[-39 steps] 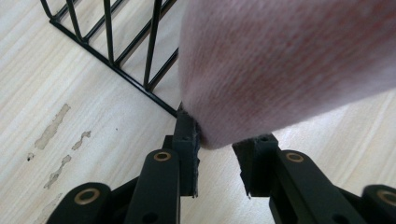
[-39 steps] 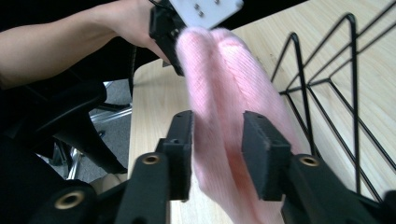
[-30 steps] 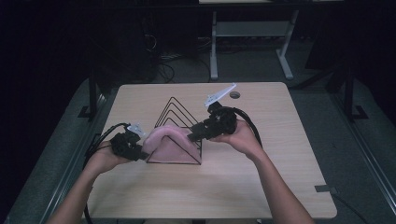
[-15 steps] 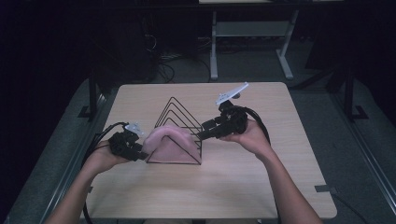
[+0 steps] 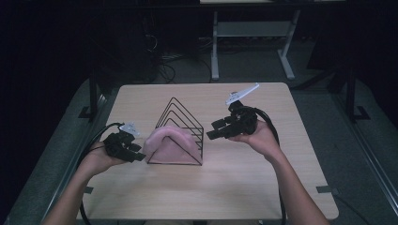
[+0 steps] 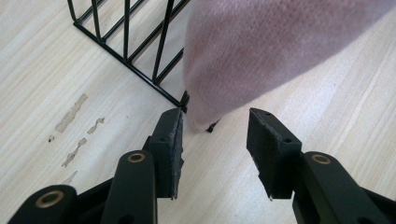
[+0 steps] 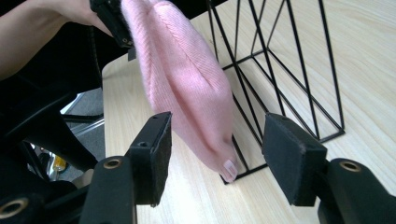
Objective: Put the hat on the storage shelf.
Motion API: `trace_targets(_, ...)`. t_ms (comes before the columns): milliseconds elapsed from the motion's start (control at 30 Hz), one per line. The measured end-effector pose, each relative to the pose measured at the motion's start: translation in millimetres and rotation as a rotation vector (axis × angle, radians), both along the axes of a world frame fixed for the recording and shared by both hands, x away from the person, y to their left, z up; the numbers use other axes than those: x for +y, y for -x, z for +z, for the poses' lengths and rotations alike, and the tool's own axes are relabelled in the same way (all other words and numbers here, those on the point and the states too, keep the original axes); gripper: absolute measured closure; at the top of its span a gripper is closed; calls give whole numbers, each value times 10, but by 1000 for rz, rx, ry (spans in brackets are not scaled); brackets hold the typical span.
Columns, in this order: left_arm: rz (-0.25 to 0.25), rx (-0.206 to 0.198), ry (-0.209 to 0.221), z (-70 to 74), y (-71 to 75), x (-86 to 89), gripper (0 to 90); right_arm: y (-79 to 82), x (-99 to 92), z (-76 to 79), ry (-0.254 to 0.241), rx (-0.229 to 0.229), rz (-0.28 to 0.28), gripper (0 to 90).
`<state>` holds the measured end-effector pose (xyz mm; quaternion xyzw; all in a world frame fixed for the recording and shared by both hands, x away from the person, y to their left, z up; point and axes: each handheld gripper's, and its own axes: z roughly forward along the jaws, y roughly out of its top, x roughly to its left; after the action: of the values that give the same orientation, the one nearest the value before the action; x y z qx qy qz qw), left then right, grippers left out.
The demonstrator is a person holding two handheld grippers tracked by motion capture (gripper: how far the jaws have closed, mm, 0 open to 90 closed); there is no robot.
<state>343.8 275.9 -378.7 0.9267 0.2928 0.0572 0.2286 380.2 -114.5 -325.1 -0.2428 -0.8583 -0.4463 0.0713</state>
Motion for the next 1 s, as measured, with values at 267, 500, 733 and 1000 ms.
trace_targets(267,9,0,8,-3,19,51,549,1,-170,-66,7,8,-43,411)
trace_targets(500,9,1,10,3,47,76,542,29,-307,-110,17,10,-75,414)
trace_targets(733,4,5,8,-9,65,99,542,67,-452,-155,26,19,-105,411)
trace_targets(1000,4,6,9,-16,73,105,542,106,-621,-232,29,31,-137,410)
